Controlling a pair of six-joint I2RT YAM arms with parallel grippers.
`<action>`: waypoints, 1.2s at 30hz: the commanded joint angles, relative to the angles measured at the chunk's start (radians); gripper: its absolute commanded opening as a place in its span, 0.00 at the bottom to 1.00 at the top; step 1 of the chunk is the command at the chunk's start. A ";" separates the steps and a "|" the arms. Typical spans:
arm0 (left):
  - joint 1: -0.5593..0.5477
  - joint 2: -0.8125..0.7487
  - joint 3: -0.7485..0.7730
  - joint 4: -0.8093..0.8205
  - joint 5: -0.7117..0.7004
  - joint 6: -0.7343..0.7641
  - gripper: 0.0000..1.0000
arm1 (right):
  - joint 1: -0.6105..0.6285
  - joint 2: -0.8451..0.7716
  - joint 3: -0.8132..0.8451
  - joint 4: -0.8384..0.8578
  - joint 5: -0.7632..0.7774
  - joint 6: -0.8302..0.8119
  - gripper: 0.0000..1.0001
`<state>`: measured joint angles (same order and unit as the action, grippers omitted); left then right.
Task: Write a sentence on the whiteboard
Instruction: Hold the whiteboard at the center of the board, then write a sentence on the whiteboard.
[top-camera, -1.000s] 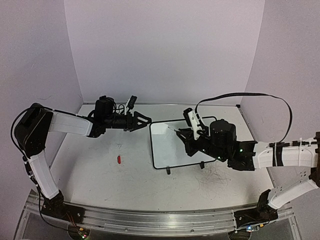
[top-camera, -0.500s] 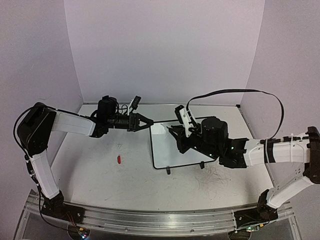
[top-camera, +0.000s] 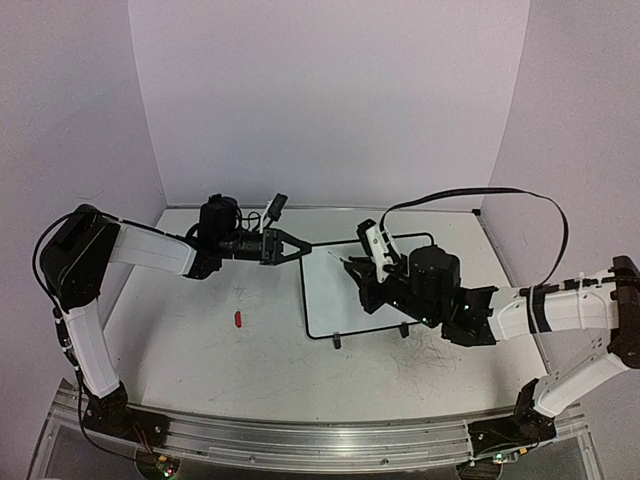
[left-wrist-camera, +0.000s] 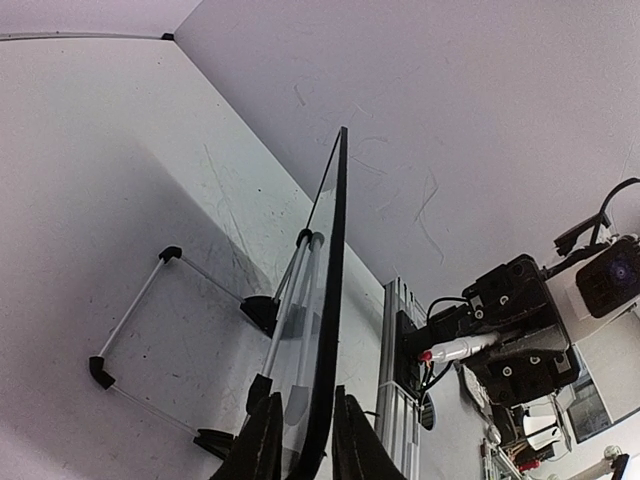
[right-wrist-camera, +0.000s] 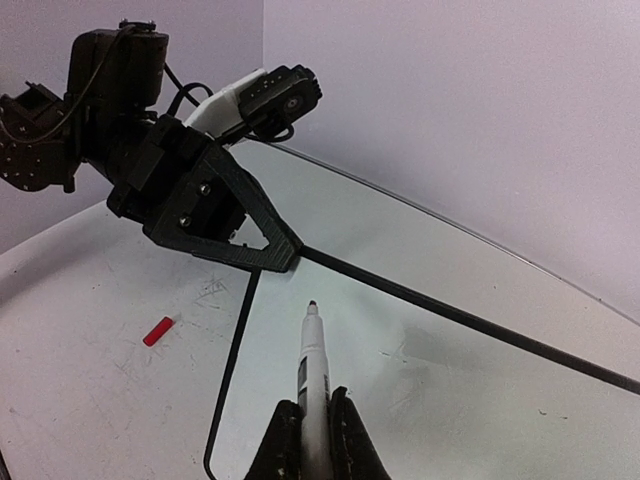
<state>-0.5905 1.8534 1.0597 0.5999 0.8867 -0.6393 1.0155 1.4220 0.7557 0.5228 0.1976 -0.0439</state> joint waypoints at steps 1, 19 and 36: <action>-0.013 0.005 -0.001 0.074 0.023 -0.012 0.14 | 0.004 0.023 0.035 0.011 -0.008 -0.021 0.00; -0.047 0.009 -0.054 0.086 0.005 0.039 0.01 | 0.012 -0.010 0.045 -0.043 -0.082 -0.108 0.00; -0.048 0.017 -0.053 0.087 0.011 0.051 0.00 | 0.017 0.049 0.077 -0.042 -0.064 -0.095 0.00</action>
<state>-0.6277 1.8549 1.0164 0.6861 0.8680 -0.5739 1.0267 1.4473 0.7789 0.4480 0.1052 -0.1349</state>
